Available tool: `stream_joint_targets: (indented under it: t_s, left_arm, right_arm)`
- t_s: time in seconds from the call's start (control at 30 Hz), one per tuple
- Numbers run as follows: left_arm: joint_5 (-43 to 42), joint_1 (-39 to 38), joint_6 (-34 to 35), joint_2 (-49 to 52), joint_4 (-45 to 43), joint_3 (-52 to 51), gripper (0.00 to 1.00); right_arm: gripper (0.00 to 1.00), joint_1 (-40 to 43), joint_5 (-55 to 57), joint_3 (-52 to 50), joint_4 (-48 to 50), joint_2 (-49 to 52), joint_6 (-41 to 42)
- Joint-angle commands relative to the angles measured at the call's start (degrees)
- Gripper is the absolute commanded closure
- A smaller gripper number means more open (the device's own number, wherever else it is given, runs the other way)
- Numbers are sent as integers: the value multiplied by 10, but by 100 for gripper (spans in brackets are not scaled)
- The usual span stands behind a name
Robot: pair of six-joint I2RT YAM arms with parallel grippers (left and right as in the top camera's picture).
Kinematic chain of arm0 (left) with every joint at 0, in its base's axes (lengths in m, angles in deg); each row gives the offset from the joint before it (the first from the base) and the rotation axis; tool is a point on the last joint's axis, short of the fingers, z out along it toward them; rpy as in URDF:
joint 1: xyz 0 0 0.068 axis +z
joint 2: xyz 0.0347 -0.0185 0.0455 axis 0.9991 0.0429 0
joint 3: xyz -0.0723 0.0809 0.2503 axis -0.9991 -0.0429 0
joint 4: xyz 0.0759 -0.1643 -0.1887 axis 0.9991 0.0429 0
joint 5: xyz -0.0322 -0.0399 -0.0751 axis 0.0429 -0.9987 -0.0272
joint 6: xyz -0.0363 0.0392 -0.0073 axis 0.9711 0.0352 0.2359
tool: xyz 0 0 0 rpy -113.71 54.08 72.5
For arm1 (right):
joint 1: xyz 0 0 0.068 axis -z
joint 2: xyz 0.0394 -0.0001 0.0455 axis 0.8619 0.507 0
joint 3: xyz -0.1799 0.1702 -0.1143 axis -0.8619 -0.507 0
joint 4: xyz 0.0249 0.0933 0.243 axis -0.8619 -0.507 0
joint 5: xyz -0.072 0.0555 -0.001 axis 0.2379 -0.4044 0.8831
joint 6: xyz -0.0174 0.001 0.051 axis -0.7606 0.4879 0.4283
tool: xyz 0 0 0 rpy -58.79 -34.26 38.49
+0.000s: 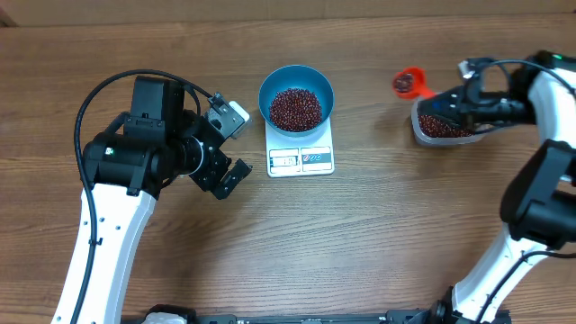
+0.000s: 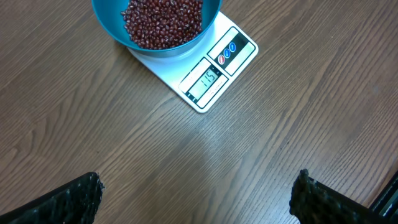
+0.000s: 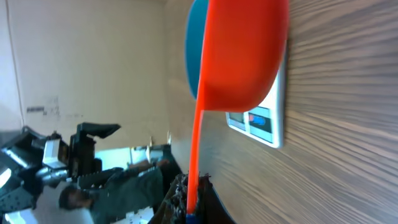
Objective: Scoop item into bowl and weigh 150g on scale
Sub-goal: 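Lift the filled scoop and carry it left over the blue bowl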
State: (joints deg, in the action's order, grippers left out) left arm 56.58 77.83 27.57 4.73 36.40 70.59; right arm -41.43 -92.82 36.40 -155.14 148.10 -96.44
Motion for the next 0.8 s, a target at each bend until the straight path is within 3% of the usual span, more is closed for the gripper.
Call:
stream_joint_targets:
  t_s: [0.0,0.6,0.77]
  left_arm:
    - [-8,0,-13,4,0,9,0]
    - [-8,0,-13,4,0,9,0]
    - [-8,0,-13,4,0,9,0]
  right_arm:
    - [96,-45,-36,-1,8,5,-8]
    - [96,-209,-33,-1,149,5,-3]
    - [96,-243,28,-1,213,5,-3]
